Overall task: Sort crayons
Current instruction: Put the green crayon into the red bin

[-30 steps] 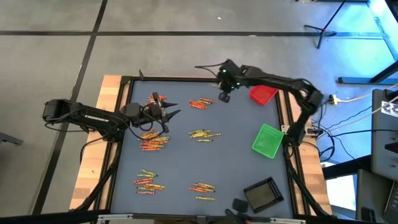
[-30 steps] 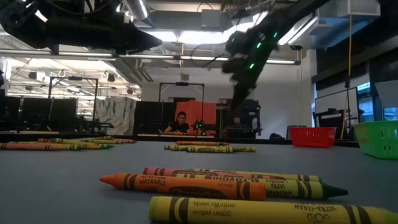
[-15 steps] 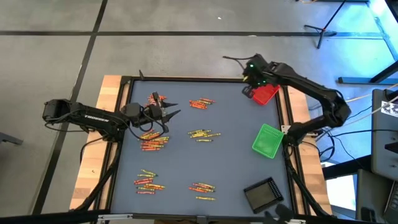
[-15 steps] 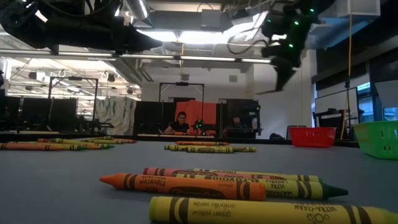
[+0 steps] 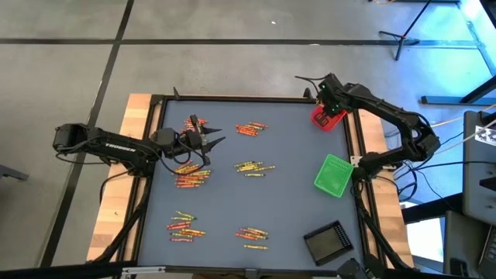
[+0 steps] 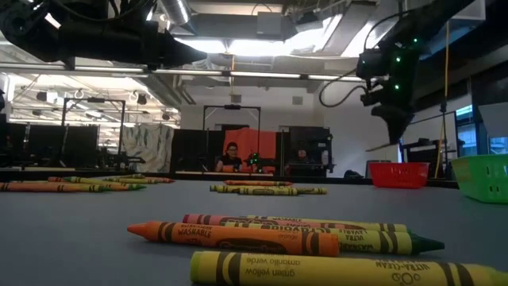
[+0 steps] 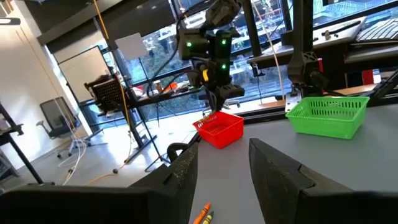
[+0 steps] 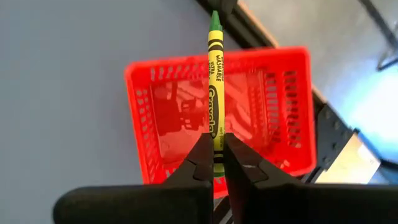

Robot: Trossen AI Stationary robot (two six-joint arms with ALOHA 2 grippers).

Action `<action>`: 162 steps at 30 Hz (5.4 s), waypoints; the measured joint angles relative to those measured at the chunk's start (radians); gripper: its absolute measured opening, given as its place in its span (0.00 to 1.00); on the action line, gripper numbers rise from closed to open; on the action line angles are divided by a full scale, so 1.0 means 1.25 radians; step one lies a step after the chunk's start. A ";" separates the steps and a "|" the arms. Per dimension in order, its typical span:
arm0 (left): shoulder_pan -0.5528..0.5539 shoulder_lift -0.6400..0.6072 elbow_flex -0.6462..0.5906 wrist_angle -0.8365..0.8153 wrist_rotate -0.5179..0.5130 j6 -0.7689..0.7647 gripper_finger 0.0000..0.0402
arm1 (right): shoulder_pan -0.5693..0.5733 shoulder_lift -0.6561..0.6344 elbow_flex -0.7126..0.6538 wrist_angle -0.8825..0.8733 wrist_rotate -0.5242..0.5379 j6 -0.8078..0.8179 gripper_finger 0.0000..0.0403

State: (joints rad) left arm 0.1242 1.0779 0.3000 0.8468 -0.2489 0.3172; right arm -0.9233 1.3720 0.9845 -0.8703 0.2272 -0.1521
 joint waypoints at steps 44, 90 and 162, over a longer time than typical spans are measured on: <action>0.000 0.000 0.000 0.008 0.004 -0.016 0.32 | 0.152 0.018 0.013 0.437 -0.338 0.027 0.44; 0.000 0.000 0.000 0.012 0.003 -0.058 0.32 | 0.362 0.540 0.279 0.404 -0.238 -0.095 0.21; 0.000 0.000 0.000 0.012 -0.001 -0.057 0.32 | 0.361 0.537 0.265 0.381 -0.260 -0.080 0.22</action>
State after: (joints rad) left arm 0.1242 1.0775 0.3000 0.8623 -0.2501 0.2462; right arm -0.4717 2.0438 1.3159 -0.3944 -0.0976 -0.2516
